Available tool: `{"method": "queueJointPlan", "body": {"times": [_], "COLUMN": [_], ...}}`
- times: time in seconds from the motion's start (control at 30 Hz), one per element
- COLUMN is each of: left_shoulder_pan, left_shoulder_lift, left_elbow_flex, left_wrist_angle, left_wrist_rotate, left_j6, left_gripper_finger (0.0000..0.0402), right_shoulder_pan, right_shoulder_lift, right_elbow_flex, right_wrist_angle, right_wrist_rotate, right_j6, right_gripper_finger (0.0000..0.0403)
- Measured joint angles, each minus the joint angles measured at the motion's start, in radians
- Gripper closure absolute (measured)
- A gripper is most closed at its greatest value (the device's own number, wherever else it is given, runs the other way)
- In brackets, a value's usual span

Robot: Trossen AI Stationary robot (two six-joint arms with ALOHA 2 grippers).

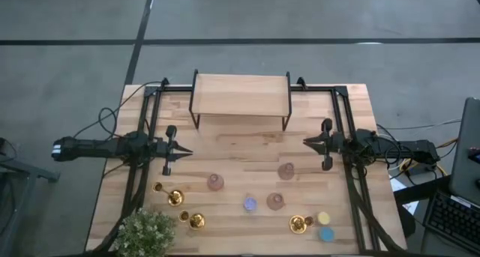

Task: Pick & Place candle stick holders
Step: Put the bottom right gold candle holder on the shelf

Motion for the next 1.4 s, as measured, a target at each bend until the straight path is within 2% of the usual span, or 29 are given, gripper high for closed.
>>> {"method": "queueJointPlan", "body": {"times": [0.1, 0.27, 0.43, 0.5, 0.7, 0.83, 0.9, 1.07, 1.4], "left_shoulder_pan": [0.000, 0.000, 0.000, 0.000, 0.000, 0.000, 0.000, 0.000, 0.000], "left_shoulder_lift": [0.000, 0.000, 0.000, 0.000, 0.000, 0.000, 0.000, 0.000, 0.000], "left_elbow_flex": [0.000, 0.000, 0.000, 0.000, 0.000, 0.000, 0.000, 0.000, 0.000], "left_wrist_angle": [0.000, 0.000, 0.000, 0.000, -0.003, -0.003, -0.003, -0.003, -0.005], "left_wrist_rotate": [0.000, 0.000, 0.000, 0.000, 0.000, 0.000, 0.000, 0.000, -0.001], "left_j6": [0.000, 0.000, 0.000, 0.000, 0.000, 0.000, 0.000, 0.000, 0.000], "left_gripper_finger": [0.0367, 0.0367, 0.0367, 0.0367, 0.0367, 0.0367, 0.0367, 0.0367, 0.0367], "right_shoulder_pan": [0.000, 0.000, 0.002, 0.002, 0.038, 0.093, 0.125, 0.225, 0.474], "right_shoulder_lift": [0.000, 0.000, 0.003, 0.006, 0.037, 0.072, 0.091, 0.163, 0.371], "right_elbow_flex": [0.000, 0.000, 0.000, 0.000, 0.000, 0.000, 0.000, 0.000, 0.000], "right_wrist_angle": [0.001, 0.020, 0.113, 0.154, 0.288, 0.278, 0.256, 0.239, 0.246], "right_wrist_rotate": [0.000, 0.001, -0.044, -0.108, -0.424, -0.623, -0.667, -0.669, -0.409], "right_j6": [0.181, 0.265, 0.435, 0.449, 0.487, 0.436, 0.423, 0.387, 0.319], "right_gripper_finger": [0.0369, 0.0369, 0.0369, 0.0369, 0.0369, 0.0369, 0.0369, 0.0369, 0.0359]}}
